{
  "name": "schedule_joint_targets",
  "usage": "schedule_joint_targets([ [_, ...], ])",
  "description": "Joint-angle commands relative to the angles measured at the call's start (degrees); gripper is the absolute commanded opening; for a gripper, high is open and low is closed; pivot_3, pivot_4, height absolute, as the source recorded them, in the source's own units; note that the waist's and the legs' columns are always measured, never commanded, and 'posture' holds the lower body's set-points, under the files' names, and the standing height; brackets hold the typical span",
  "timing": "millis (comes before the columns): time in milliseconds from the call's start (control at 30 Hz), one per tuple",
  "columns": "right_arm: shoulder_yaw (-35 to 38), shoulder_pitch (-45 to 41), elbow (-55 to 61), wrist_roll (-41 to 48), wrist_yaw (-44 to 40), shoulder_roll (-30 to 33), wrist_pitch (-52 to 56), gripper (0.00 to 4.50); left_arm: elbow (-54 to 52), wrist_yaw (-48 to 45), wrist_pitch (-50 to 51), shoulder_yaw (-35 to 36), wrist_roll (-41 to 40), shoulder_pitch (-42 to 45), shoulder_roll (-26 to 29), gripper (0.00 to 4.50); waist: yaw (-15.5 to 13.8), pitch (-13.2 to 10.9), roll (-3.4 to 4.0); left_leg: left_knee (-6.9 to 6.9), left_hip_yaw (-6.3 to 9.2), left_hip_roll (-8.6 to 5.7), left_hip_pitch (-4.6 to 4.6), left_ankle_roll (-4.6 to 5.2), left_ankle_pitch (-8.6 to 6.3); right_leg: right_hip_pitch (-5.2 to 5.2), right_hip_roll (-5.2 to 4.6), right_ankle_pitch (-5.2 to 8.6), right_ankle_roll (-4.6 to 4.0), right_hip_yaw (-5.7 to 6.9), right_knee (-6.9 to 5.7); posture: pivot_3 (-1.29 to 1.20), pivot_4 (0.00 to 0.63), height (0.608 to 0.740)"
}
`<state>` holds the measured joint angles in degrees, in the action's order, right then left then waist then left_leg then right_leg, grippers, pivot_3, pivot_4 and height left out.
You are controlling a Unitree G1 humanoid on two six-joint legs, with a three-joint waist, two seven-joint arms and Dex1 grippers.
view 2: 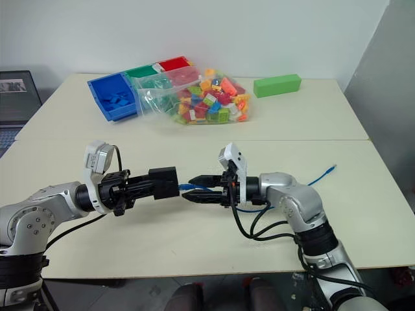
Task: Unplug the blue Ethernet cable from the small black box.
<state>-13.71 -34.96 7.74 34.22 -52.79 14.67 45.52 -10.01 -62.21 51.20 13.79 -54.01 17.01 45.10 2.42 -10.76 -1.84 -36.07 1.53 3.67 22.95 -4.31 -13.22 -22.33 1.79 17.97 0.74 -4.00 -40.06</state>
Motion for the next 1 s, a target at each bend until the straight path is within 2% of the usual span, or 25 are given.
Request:
schedule_joint_targets([
  [33,1.09,-1.0,-0.18,1.48,0.28,-1.03,0.6,2.36,-1.36,-0.84,0.27,0.3,-1.65,1.29,-0.06,0.81,0.01,0.0,0.0,0.0,-0.01,0.0,0.0,0.0,0.0,0.0,0.0,0.01,0.02,0.0,0.01,0.0,0.15,0.74],
  [467,2.59,-3.08,-4.88,3.78,-0.9,-3.15,3.01,2.36,-1.93,-1.05,1.09,0.45,-1.84,1.37,-0.25,0.81,0.15,0.0,0.0,0.01,0.0,0.0,0.01,0.0,0.0,0.0,0.0,0.03,0.05,0.0,0.02,0.0,0.15,0.74],
  [800,3.11,-4.18,-6.25,4.72,-2.26,-2.5,4.52,2.36,-2.06,-1.22,1.35,0.73,-1.97,1.11,-0.21,0.81,0.35,0.0,0.0,0.01,0.0,0.0,0.01,0.0,0.0,0.0,0.0,0.04,0.07,0.0,0.03,0.0,0.15,0.74],
  [900,3.17,-4.22,-6.27,4.75,-2.28,-2.58,4.59,1.84,-2.14,-1.28,1.34,0.77,-2.02,0.95,-0.22,0.81,0.39,0.0,0.0,0.02,0.0,0.0,0.01,0.0,0.0,0.0,0.0,0.05,0.09,0.0,0.04,0.0,0.15,0.74],
  [1000,3.07,-4.32,-6.35,4.66,-2.68,-2.51,4.54,1.1,-2.1,-1.28,1.33,0.69,-2.01,0.92,-0.19,0.81,0.41,0.0,0.0,0.02,-0.01,0.0,0.01,0.0,0.0,-0.01,0.0,0.08,0.13,0.0,0.04,0.0,0.15,0.74],
])
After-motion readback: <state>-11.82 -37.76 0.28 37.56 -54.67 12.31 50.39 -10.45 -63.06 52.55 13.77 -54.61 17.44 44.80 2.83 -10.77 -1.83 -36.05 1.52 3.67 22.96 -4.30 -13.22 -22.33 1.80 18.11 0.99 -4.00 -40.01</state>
